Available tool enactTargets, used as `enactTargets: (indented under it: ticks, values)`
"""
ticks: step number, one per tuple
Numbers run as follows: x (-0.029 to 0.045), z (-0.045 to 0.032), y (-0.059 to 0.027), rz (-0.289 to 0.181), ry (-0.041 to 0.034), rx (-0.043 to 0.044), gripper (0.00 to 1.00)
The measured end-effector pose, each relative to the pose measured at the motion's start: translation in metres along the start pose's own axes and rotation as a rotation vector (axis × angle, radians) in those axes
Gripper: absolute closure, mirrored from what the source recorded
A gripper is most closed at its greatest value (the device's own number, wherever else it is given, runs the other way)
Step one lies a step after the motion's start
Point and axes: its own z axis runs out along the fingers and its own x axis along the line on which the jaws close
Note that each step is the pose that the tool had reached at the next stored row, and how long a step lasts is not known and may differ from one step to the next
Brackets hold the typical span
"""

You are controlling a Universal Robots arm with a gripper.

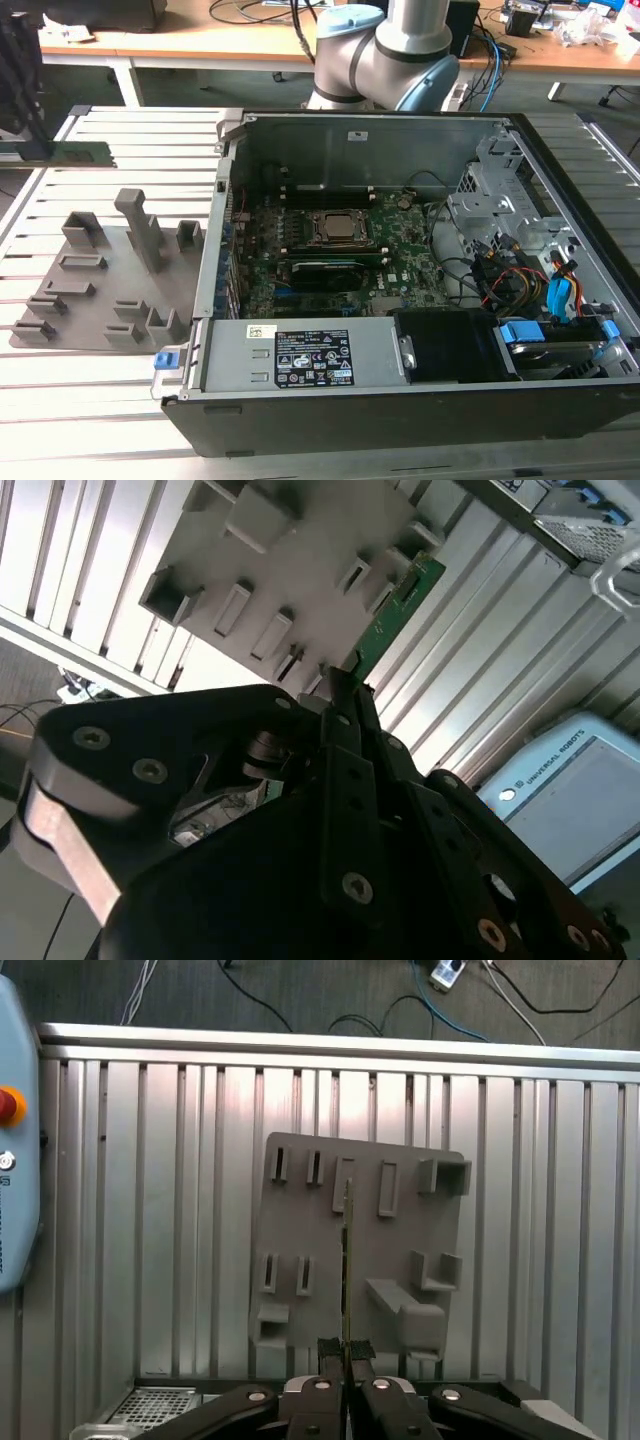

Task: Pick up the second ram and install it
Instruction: 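Pick up the second ram and move it above second insertion slot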

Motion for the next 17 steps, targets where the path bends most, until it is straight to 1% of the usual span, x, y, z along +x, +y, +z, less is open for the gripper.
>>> enactTargets:
  ticks: [1,3,6,7,13,14,17]
  values:
    - [0.0002,-0.0001,-0.0055,0.0,0.0,-0.0002,0.86]
    - [0.0005,-0.0001,-0.0202,0.0,0.0,-0.0007,0.86]
    - [0.0009,-0.0002,-0.0332,0.0,0.0,-0.0013,0.86]
    - [0.001,-0.0002,-0.0398,0.0,0.0,-0.0014,0.86]
    - [0.0019,-0.0003,-0.0688,0.0,-0.0001,-0.0025,0.86]
    - [0.0021,-0.0004,-0.0788,0.0,0.0,-0.0031,0.86]
    - [0.0027,-0.0005,-0.1013,0.0,-0.0001,-0.0039,0.86]
